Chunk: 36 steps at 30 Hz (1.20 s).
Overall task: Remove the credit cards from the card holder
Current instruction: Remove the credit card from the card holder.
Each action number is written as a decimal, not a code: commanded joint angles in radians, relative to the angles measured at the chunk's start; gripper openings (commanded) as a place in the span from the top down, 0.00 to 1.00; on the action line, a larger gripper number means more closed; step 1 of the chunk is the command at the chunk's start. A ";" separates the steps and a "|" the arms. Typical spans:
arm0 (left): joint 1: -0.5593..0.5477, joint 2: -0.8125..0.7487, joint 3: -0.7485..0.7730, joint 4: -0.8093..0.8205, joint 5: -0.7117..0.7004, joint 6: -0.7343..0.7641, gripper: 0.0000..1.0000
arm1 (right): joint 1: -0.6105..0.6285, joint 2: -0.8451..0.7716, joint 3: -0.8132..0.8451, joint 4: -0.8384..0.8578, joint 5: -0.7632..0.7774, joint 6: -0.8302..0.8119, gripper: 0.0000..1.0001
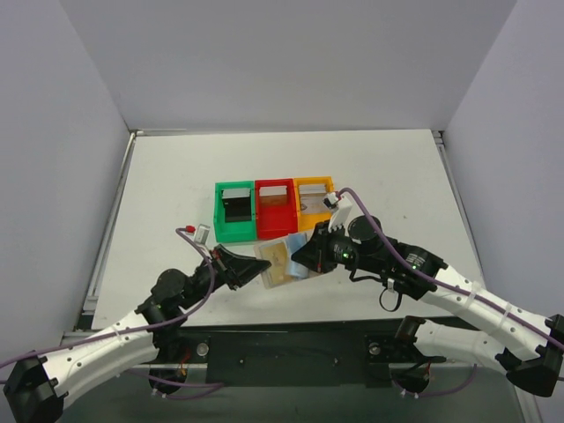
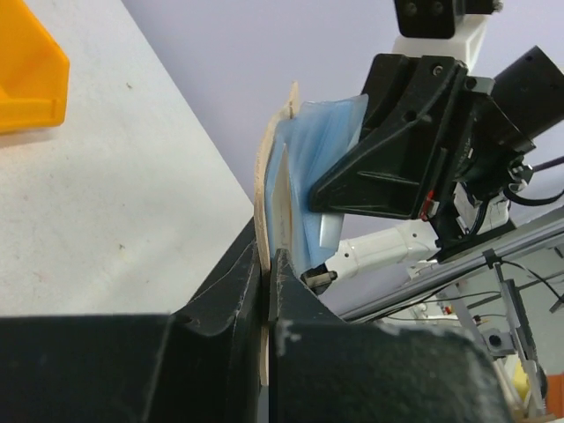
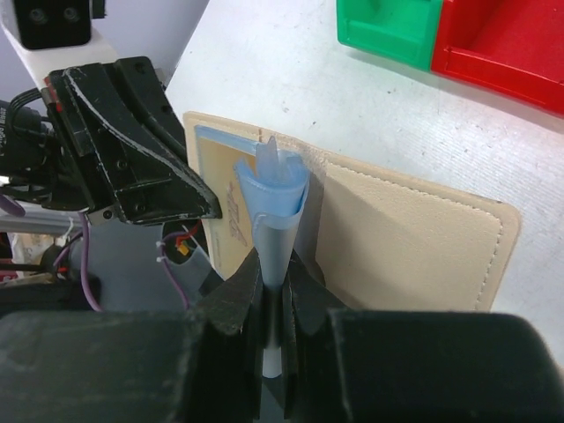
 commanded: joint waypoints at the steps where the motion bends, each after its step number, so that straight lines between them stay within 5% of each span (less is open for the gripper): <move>1: 0.000 -0.033 0.008 0.061 0.010 0.013 1.00 | 0.007 -0.009 0.034 0.022 -0.007 -0.001 0.97; 4: 0.000 -0.064 0.027 0.010 -0.006 0.027 1.00 | 0.006 -0.012 0.047 -0.039 0.026 -0.013 0.60; 8: -0.001 -0.117 0.090 -0.160 -0.053 0.089 1.00 | 0.003 -0.037 0.101 -0.153 0.107 -0.063 0.40; 15: 0.000 -0.104 0.250 -0.462 -0.138 0.200 1.00 | 0.038 -0.049 0.251 -0.241 0.130 -0.108 0.39; 24: -0.001 0.080 0.494 -0.706 -0.187 0.341 1.00 | 0.148 0.179 0.321 -0.146 0.122 -0.033 0.40; 31: -0.001 0.106 0.574 -0.745 -0.211 0.387 1.00 | 0.132 0.275 0.322 -0.121 0.159 -0.004 0.42; 36: -0.001 0.027 0.521 -0.648 -0.164 0.358 1.00 | -0.008 0.224 0.210 -0.040 0.053 0.047 0.43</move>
